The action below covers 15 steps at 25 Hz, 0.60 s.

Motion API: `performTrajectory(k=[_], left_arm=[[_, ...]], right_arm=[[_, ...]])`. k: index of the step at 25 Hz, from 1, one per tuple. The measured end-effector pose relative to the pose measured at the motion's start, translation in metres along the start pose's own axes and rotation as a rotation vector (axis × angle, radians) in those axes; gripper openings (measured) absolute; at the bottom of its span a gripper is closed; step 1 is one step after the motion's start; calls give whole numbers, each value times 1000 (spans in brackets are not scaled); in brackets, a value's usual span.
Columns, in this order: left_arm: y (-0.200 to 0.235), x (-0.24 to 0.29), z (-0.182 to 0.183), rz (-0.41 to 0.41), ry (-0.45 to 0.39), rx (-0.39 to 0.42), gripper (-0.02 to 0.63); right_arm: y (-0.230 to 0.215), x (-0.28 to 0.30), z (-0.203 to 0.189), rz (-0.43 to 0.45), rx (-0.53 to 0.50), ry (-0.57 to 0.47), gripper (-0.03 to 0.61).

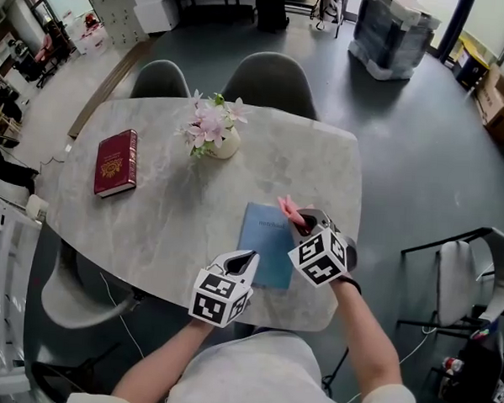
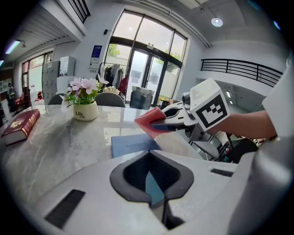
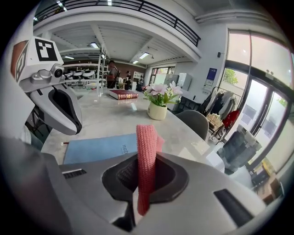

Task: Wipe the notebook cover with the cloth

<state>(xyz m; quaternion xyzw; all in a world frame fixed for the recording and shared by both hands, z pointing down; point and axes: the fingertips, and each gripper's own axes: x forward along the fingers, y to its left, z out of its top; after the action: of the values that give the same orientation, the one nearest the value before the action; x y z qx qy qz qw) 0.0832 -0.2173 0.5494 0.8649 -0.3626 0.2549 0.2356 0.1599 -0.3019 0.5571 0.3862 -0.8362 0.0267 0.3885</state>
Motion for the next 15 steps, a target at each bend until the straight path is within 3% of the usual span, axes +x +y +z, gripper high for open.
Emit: performTrajectory(k=[6, 10, 15], left_arm=[[8, 7, -7, -3, 18, -22, 6], [13, 9, -15, -20, 52, -60, 6], [16, 0, -15, -19, 37, -69, 6]], right_arm=[[8, 24, -10, 37, -76, 60, 15], [18, 31, -19, 61, -77, 90, 15], [29, 32, -24, 66, -68, 121, 15]])
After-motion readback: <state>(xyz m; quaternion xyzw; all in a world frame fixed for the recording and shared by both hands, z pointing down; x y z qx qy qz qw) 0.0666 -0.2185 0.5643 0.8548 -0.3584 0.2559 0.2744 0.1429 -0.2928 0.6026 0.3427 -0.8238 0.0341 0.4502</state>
